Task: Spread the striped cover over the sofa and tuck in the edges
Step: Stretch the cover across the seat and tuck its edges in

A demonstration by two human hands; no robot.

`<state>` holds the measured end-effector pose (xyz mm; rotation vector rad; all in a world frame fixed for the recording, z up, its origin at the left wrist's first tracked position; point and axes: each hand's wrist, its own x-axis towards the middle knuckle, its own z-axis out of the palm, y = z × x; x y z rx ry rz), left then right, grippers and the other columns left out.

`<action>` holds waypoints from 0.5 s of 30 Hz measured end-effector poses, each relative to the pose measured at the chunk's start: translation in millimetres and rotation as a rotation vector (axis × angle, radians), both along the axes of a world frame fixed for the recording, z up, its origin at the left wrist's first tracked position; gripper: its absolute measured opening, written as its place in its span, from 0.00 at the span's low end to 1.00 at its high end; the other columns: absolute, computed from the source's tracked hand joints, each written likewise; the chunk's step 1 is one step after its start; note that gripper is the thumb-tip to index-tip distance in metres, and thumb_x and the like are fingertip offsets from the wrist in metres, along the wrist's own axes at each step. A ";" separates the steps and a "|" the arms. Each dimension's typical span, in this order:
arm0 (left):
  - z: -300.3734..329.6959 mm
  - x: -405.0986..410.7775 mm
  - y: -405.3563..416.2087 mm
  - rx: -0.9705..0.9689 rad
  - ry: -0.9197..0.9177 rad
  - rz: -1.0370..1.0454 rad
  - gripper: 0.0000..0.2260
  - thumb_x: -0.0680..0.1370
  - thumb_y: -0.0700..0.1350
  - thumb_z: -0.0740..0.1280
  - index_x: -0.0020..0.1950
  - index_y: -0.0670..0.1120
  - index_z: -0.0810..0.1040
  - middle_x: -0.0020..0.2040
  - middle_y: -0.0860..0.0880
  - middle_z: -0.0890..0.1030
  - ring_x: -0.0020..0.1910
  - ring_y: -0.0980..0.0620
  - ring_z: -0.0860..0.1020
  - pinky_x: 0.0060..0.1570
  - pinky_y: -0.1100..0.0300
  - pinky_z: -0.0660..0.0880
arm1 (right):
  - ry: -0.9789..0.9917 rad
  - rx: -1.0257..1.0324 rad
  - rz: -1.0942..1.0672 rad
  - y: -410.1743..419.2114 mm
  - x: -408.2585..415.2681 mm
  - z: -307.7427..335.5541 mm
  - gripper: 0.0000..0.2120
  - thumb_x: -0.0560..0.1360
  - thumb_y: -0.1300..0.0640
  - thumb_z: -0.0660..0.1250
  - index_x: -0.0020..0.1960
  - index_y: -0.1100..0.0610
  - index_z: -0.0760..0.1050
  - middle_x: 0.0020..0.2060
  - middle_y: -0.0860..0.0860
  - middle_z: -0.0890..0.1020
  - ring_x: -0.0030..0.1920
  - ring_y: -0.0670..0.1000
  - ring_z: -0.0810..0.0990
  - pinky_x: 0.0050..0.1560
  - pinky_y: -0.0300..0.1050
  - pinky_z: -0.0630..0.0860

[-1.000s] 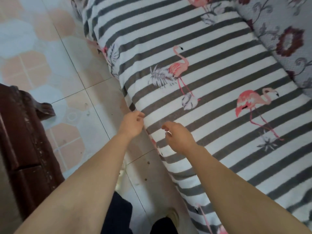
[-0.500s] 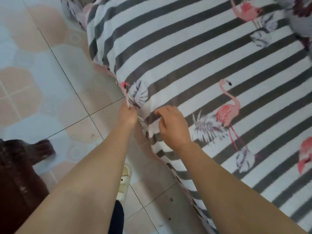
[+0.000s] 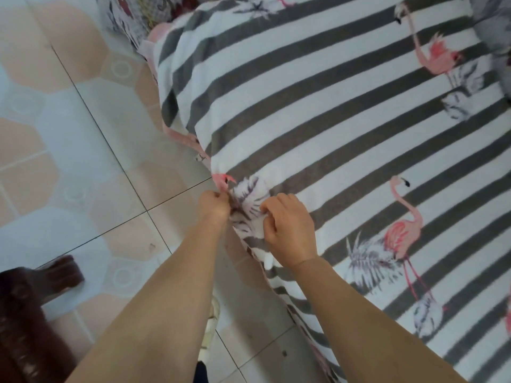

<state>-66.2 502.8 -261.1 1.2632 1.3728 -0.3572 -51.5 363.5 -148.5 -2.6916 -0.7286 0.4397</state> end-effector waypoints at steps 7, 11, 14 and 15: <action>-12.8 1.0 31.5 0.156 0.031 -0.171 0.12 0.77 0.42 0.60 0.53 0.35 0.77 0.53 0.34 0.80 0.52 0.35 0.80 0.54 0.42 0.77 | -0.011 0.023 0.047 18.2 13.5 6.7 0.08 0.68 0.68 0.61 0.44 0.61 0.76 0.40 0.55 0.77 0.42 0.56 0.73 0.40 0.54 0.73; 13.4 19.6 48.5 0.308 -0.099 -0.037 0.12 0.77 0.40 0.59 0.60 0.42 0.71 0.55 0.39 0.79 0.52 0.38 0.80 0.54 0.43 0.77 | -0.014 0.056 0.013 31.8 20.4 11.4 0.09 0.66 0.69 0.61 0.44 0.61 0.76 0.40 0.56 0.77 0.42 0.58 0.74 0.41 0.55 0.73; 32.3 45.0 82.3 0.500 -0.191 0.095 0.15 0.76 0.41 0.57 0.63 0.46 0.67 0.53 0.42 0.80 0.49 0.40 0.80 0.53 0.44 0.77 | -0.027 0.042 0.021 42.1 27.1 15.1 0.11 0.67 0.69 0.61 0.46 0.60 0.77 0.41 0.54 0.78 0.43 0.57 0.74 0.42 0.54 0.73; 37.0 56.3 93.5 0.501 -0.216 0.124 0.17 0.76 0.42 0.57 0.65 0.48 0.64 0.52 0.44 0.80 0.48 0.40 0.81 0.53 0.45 0.78 | -0.029 0.052 0.019 45.1 29.7 16.3 0.11 0.67 0.69 0.61 0.46 0.60 0.77 0.41 0.54 0.78 0.43 0.58 0.75 0.42 0.53 0.73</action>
